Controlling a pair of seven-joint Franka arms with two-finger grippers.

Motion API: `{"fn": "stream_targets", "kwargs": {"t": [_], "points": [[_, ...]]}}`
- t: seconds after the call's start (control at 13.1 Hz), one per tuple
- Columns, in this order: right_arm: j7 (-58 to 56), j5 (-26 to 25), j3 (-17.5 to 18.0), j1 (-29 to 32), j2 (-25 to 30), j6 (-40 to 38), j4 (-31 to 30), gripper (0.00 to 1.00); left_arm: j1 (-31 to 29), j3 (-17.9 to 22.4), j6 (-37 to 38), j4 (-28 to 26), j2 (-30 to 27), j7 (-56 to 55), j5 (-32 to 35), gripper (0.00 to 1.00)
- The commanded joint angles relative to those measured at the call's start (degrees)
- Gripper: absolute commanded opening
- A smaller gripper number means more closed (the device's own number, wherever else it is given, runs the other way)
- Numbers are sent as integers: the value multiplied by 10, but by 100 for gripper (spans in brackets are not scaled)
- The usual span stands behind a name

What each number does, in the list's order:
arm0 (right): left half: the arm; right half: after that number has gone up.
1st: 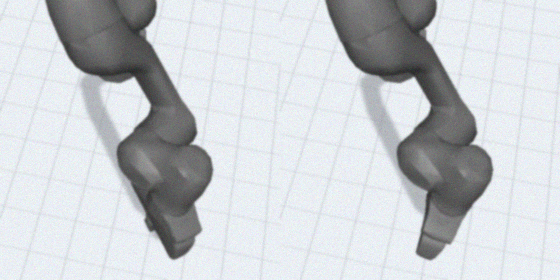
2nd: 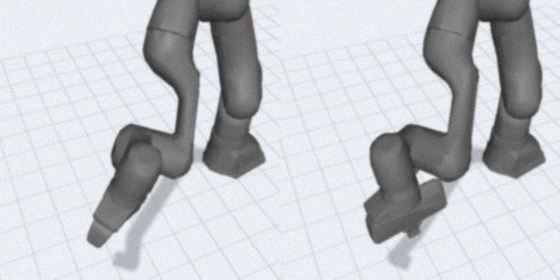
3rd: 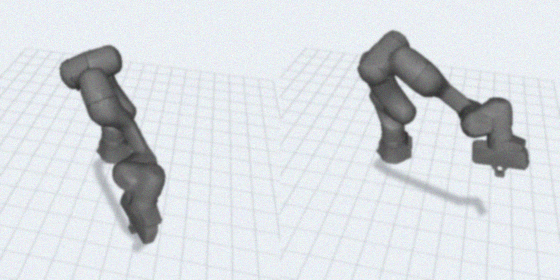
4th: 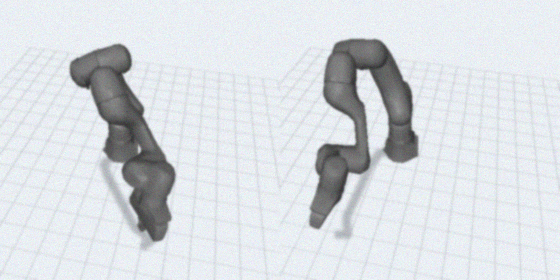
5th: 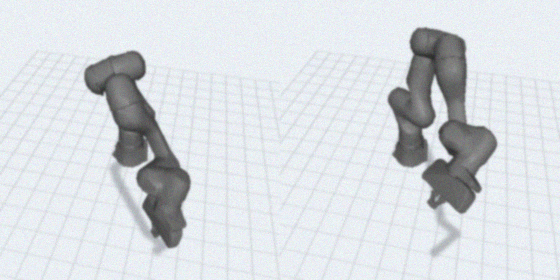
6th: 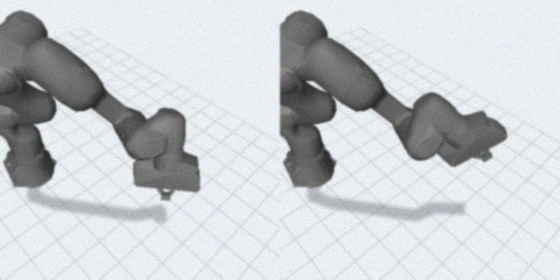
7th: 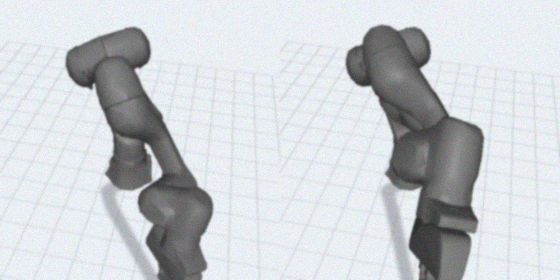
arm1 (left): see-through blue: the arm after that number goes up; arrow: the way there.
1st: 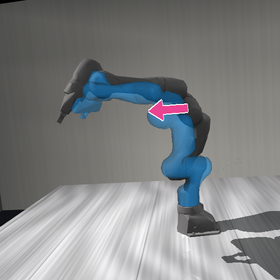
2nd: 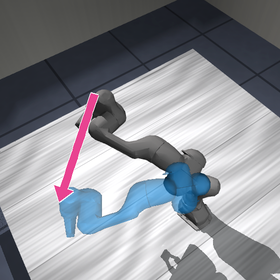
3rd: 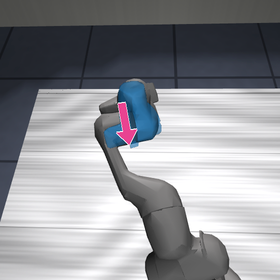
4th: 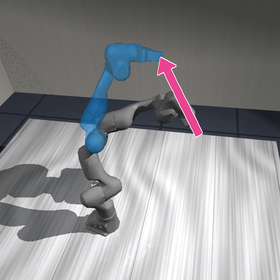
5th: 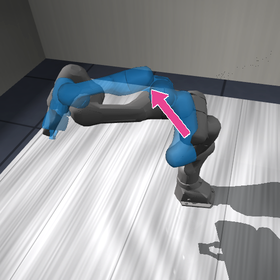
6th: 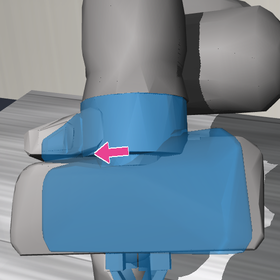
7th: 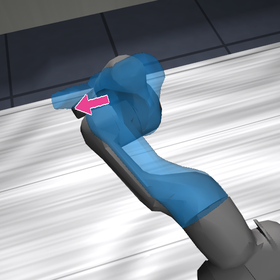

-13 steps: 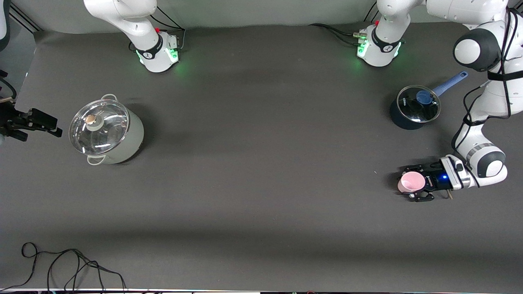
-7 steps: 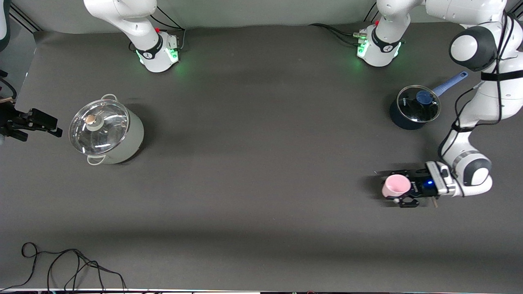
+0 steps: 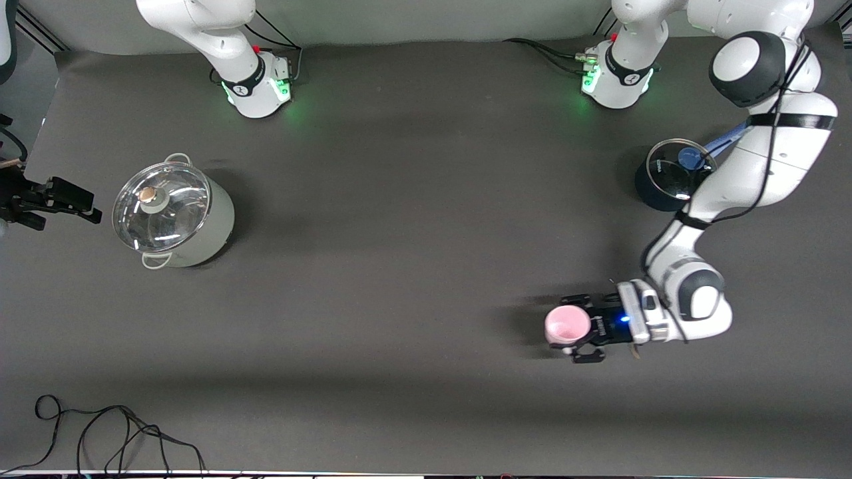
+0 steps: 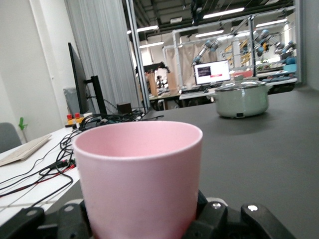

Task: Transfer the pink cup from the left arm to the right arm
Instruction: 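Lift the pink cup with the left gripper toward the table middle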

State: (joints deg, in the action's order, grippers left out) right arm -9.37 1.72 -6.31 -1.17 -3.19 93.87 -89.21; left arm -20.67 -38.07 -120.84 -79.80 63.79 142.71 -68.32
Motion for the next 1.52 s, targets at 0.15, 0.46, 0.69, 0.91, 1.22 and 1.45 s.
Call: {"fn": "stream_targets", "kwargs": {"t": [0.15,0.46,0.69,0.91,1.22,1.45], "points": [[67,-5,-3,-2,1,-7,6,100,69,-93,-209,25,-6,-85,-37,0],[239,-6,2,-4,4,-22,7,100,120,-182,-393,50,-7,-147,-37,0],[424,-6,4,-5,5,-23,9,100,199,-193,-503,95,-22,-220,-37,0],[437,-5,4,-15,4,-23,9,100,293,-188,-585,163,-22,-269,-36,0],[435,-5,4,-16,4,-23,8,100,388,-185,-654,226,-20,-315,-33,0],[443,-4,5,-16,3,-23,11,100,438,-185,-683,246,-21,-318,-33,0]]}}
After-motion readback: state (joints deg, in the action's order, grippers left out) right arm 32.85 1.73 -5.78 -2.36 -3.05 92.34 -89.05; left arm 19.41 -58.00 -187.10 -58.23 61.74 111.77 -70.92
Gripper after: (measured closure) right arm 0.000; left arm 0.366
